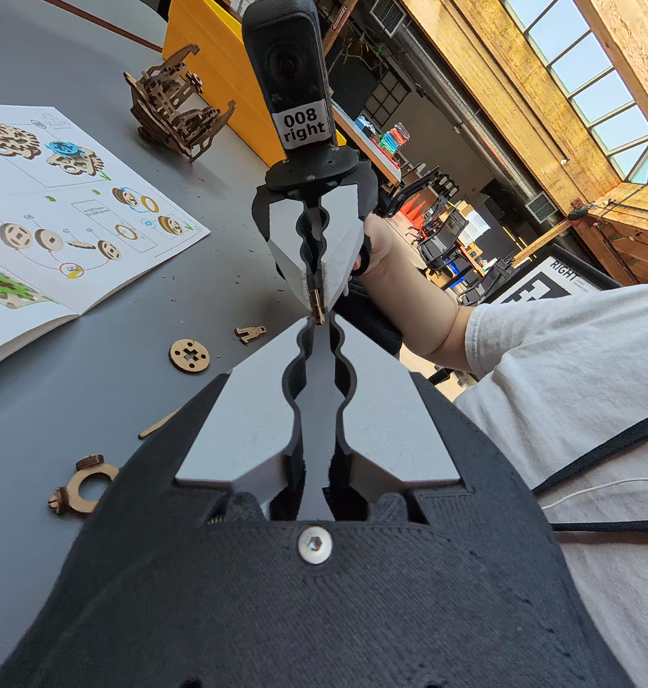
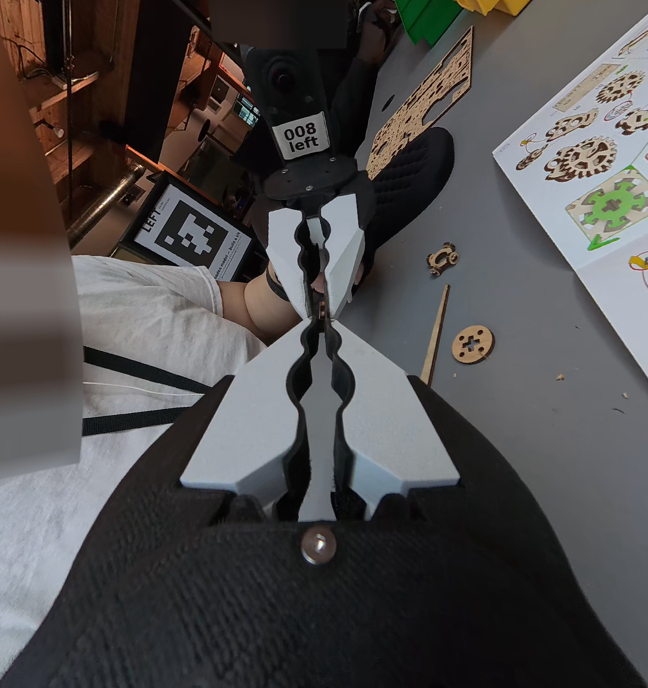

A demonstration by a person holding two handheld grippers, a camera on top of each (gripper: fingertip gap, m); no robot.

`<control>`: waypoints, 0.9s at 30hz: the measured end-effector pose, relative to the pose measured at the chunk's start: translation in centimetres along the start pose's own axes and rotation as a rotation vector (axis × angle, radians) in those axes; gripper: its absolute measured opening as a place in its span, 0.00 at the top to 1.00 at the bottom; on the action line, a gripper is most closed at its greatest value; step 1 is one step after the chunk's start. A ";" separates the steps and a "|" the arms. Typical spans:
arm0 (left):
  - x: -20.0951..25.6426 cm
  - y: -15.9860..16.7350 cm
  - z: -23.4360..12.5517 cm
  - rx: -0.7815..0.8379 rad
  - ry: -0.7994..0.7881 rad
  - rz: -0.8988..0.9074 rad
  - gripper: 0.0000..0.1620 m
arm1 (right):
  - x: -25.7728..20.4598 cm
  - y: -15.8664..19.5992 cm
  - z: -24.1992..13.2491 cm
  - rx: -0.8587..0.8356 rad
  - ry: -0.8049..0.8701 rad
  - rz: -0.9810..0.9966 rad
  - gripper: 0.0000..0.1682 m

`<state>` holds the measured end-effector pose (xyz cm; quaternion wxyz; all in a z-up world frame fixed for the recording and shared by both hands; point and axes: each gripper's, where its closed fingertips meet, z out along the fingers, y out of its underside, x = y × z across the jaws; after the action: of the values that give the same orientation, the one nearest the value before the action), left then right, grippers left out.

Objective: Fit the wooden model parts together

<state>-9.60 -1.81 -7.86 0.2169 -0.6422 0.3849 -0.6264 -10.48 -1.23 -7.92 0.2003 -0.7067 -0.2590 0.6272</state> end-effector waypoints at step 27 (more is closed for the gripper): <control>1.5 -1.8 -3.9 0.182 0.156 -0.047 1.00 | 5.3 0.1 -6.2 -0.085 0.569 -0.409 0.89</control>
<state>-13.05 -1.04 -5.05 0.2289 -0.5780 0.3271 -0.7117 -3.88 2.25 -11.25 0.3562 -0.7945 -0.3547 0.3406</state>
